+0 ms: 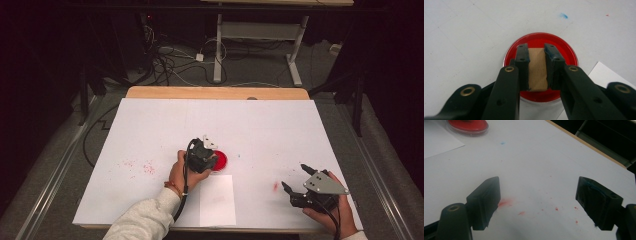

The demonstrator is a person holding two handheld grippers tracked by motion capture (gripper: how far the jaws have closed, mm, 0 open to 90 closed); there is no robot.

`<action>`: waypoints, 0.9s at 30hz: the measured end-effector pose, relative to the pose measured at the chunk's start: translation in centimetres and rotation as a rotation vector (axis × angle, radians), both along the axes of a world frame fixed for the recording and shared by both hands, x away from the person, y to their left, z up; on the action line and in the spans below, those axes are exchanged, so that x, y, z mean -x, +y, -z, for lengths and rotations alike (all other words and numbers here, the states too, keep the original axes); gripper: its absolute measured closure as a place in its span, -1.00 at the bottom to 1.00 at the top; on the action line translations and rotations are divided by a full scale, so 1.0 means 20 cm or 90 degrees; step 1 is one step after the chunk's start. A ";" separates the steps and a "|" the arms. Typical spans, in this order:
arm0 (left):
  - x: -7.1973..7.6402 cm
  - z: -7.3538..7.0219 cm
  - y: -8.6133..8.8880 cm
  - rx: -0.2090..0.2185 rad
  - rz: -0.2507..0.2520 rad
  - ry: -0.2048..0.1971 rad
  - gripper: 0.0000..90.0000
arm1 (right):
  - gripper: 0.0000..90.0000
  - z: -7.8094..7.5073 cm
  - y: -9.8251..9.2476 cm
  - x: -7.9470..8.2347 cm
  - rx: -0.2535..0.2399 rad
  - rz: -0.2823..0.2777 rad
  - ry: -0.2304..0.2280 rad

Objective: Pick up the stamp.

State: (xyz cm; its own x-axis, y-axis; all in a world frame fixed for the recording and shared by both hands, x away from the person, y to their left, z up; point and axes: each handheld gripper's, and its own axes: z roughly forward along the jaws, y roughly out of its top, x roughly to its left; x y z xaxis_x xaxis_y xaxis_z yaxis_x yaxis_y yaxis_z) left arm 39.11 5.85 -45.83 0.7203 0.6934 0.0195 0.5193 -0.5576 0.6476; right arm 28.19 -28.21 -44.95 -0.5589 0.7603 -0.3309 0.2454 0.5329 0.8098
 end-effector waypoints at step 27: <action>-0.02 -0.09 0.04 0.035 0.031 -0.036 0.63 | -0.55 0.00 0.00 -0.01 -0.003 0.003 0.005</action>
State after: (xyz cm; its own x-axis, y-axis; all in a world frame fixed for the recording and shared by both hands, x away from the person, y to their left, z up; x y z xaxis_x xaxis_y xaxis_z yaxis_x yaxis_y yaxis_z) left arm 39.42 6.62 -44.09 0.7518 0.6590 0.0238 0.4547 -0.5441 0.7052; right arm 28.46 -28.25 -45.00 -0.5582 0.7641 -0.3234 0.2540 0.5284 0.8101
